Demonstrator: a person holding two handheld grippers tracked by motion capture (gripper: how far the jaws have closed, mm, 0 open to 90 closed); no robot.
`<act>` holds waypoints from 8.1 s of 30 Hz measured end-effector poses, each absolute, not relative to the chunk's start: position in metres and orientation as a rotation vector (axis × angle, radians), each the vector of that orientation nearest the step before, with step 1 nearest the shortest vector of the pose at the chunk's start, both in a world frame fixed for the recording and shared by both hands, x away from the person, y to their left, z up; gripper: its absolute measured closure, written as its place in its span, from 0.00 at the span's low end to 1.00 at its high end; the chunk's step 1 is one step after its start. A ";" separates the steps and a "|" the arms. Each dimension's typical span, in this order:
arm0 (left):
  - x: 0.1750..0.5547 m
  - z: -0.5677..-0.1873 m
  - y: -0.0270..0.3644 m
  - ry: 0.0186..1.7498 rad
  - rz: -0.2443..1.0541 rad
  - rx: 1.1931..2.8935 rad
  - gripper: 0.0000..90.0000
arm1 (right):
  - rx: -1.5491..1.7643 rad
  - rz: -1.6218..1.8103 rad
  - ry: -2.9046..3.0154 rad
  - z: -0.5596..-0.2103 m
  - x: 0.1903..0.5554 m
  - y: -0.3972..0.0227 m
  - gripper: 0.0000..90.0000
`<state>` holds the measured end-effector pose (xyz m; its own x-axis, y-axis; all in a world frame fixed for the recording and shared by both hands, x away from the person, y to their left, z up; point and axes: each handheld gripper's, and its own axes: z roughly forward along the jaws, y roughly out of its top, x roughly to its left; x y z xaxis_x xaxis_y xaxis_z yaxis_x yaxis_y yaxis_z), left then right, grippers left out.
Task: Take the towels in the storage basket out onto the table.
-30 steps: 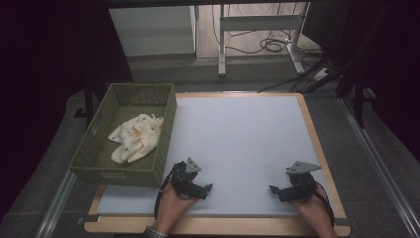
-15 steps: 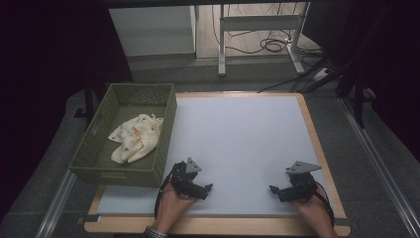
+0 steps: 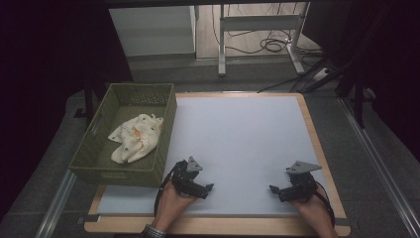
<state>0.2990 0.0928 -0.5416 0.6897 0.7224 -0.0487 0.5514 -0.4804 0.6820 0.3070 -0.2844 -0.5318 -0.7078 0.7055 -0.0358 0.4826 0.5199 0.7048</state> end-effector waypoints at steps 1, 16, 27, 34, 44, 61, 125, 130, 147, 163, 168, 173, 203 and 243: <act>0.300 -0.541 0.093 0.963 0.323 2.212 0.02 | 0.990 0.988 2.446 -0.532 0.307 -0.284 0.07; 0.314 -0.527 0.085 0.936 0.274 2.214 0.02 | 0.990 0.988 2.446 -0.532 0.307 -0.284 0.07; 0.325 -0.505 0.079 0.896 0.246 2.211 0.02 | 0.989 0.988 2.446 -0.532 0.307 -0.284 0.07; 0.335 -0.490 0.074 0.885 0.237 2.228 0.02 | 0.989 0.988 2.446 -0.532 0.307 -0.284 0.07; 0.350 -0.466 0.075 0.893 0.233 2.233 0.02 | 0.990 0.988 2.447 -0.532 0.307 -0.284 0.07; 0.375 -0.429 0.087 0.944 0.300 2.276 0.01 | 0.988 0.988 2.445 -0.532 0.307 -0.284 0.07; 0.437 -0.455 0.288 1.555 0.376 2.186 0.01 | 0.988 0.989 2.445 -0.532 0.307 -0.284 0.07; 0.447 -0.472 0.296 1.620 0.305 2.192 0.01 | 0.988 0.990 2.445 -0.532 0.307 -0.284 0.07; 0.463 -0.517 0.294 1.773 -0.001 2.406 0.02 | 0.988 0.990 2.445 -0.532 0.307 -0.284 0.07; 0.451 -0.503 0.299 1.765 0.021 2.354 0.84 | 0.988 0.990 2.445 -0.532 0.307 -0.284 0.07; 0.451 -0.500 0.303 1.762 0.019 2.321 0.88 | 0.988 0.990 2.445 -0.532 0.307 -0.284 0.07; 0.448 -0.491 0.306 1.713 0.053 2.253 0.88 | 0.988 0.989 2.445 -0.532 0.307 -0.284 0.07; 0.407 -0.406 0.319 1.466 0.288 2.015 0.87 | 0.988 0.989 2.445 -0.532 0.307 -0.284 0.07; 0.394 -0.312 0.258 1.261 0.434 2.107 0.87 | 0.988 0.989 2.445 -0.532 0.307 -0.284 0.07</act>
